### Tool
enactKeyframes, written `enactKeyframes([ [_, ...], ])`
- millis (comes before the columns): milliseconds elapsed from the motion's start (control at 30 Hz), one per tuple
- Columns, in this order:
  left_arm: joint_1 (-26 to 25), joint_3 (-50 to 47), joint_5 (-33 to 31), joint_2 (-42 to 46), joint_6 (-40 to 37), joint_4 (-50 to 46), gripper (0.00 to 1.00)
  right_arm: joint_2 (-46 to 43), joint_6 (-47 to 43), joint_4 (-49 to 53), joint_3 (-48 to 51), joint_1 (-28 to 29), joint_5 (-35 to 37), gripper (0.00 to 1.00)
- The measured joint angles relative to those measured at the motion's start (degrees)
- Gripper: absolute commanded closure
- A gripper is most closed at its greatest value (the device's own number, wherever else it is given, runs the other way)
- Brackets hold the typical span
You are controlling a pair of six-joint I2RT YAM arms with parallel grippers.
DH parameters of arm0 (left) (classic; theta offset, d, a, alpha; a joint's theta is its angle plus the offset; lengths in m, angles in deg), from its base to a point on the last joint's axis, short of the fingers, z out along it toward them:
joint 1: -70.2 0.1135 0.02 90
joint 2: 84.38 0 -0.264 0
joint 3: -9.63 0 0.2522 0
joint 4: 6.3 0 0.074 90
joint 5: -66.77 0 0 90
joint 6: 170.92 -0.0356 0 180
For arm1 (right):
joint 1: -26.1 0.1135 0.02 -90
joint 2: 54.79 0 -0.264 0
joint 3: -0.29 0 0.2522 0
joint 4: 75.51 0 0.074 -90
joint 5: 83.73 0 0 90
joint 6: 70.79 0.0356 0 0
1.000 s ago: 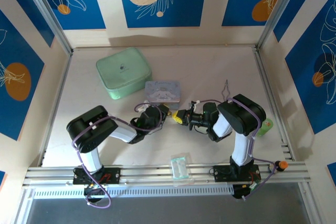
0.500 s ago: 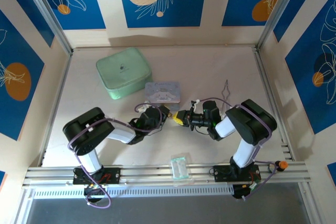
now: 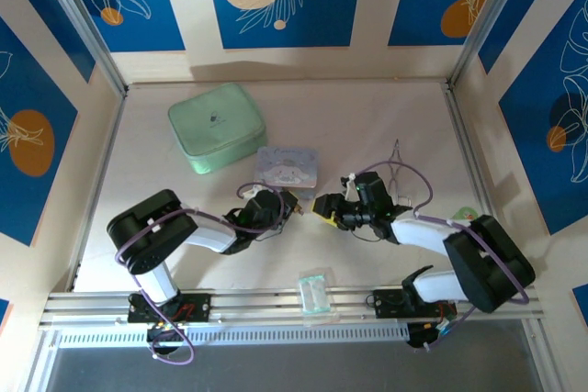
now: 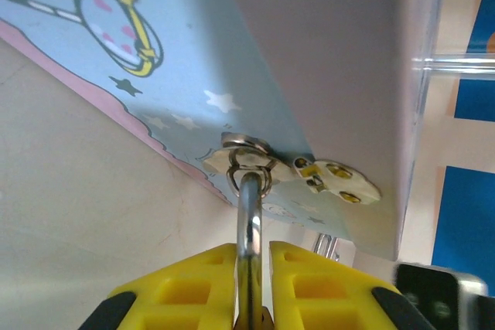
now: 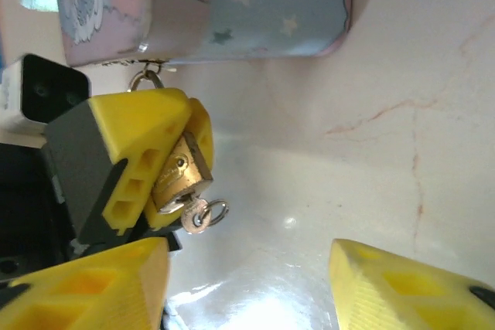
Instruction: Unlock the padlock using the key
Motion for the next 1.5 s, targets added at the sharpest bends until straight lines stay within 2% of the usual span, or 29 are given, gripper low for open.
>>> enactKeyframes([
  [33, 0.0, 0.0, 0.1, 0.2, -0.2, -0.3, 1.00, -0.9, -2.3, 3.4, -1.7, 1.0, 2.3, 0.27],
  [67, 0.0, 0.0, 0.2, 0.4, -0.7, -1.0, 1.00, -2.0, -5.2, 7.4, -4.0, 2.5, 5.6, 0.04],
  [100, 0.0, 0.0, 0.2, 0.9, -1.1, -1.8, 1.00, -3.0, -8.2, 10.9, -6.1, 4.0, 9.0, 0.01],
  [233, 0.0, 0.1, 0.7, 2.9, -2.8, -5.3, 1.00, -5.0, -19.7, 18.3, -11.4, 10.1, 23.0, 0.02],
  [300, 0.0, 0.5, 1.4, 3.5, -3.8, -7.0, 1.00, -5.0, -25.9, 20.0, -12.5, 12.7, 28.4, 0.17],
  [367, 0.0, 0.8, 1.9, 3.7, -4.3, -8.1, 1.00, -5.0, -31.4, 20.9, -12.6, 13.6, 30.0, 0.24],
  [433, 0.1, 0.8, 2.3, 3.7, -4.6, -8.6, 1.00, -5.1, -35.2, 21.4, -12.6, 12.7, 29.4, 0.25],
  [500, 0.1, 0.8, 2.6, 3.7, -4.9, -8.8, 1.00, -5.7, -38.1, 21.1, -12.5, 11.6, 28.2, 0.23],
  [533, 0.1, 0.8, 2.8, 3.8, -5.1, -8.9, 1.00, -6.5, -38.9, 20.7, -12.2, 11.3, 27.9, 0.17],
  [567, 0.1, 0.8, 3.0, 3.9, -5.3, -9.1, 1.00, -8.0, -39.7, 19.8, -11.5, 11.1, 27.5, 0.01],
  [700, 0.6, 0.8, 4.5, 5.2, -6.6, -10.6, 1.00, -12.6, -41.9, 15.6, -8.3, 11.6, 27.1, 0.00],
  [767, 1.0, 0.8, 5.4, 5.9, -7.2, -11.3, 1.00, -13.2, -43.3, 14.3, -7.0, 11.6, 26.1, 0.11],
  [800, 1.2, 0.8, 5.8, 6.1, -7.5, -11.6, 1.00, -13.2, -44.3, 13.9, -6.5, 11.6, 25.0, 0.14],
  [967, 2.0, 0.8, 7.4, 6.8, -8.7, -13.8, 1.00, -12.5, -46.9, 10.5, -3.8, 13.6, 21.9, 0.18],
  [1133, 2.1, 0.8, 8.1, 6.8, -8.7, -14.3, 1.00, -8.0, -49.7, 5.5, -2.3, 19.9, 25.0, 0.27],
  [1200, 2.1, 0.8, 8.2, 6.8, -8.7, -14.3, 1.00, -5.2, -50.7, 3.7, -2.3, 21.5, 26.6, 0.34],
  [1300, 2.1, 0.8, 8.2, 6.8, -8.7, -14.3, 1.00, -1.9, -51.8, 0.9, -2.3, 21.8, 28.0, 0.45],
  [1400, 2.1, 0.8, 8.2, 7.0, -8.7, -14.4, 1.00, 0.0, -52.7, -1.9, -2.3, 21.9, 28.4, 0.50],
  [1500, 2.1, 0.8, 8.4, 7.2, -8.7, -14.3, 1.00, 1.5, -53.8, -4.2, -2.3, 22.1, 28.4, 0.51],
])
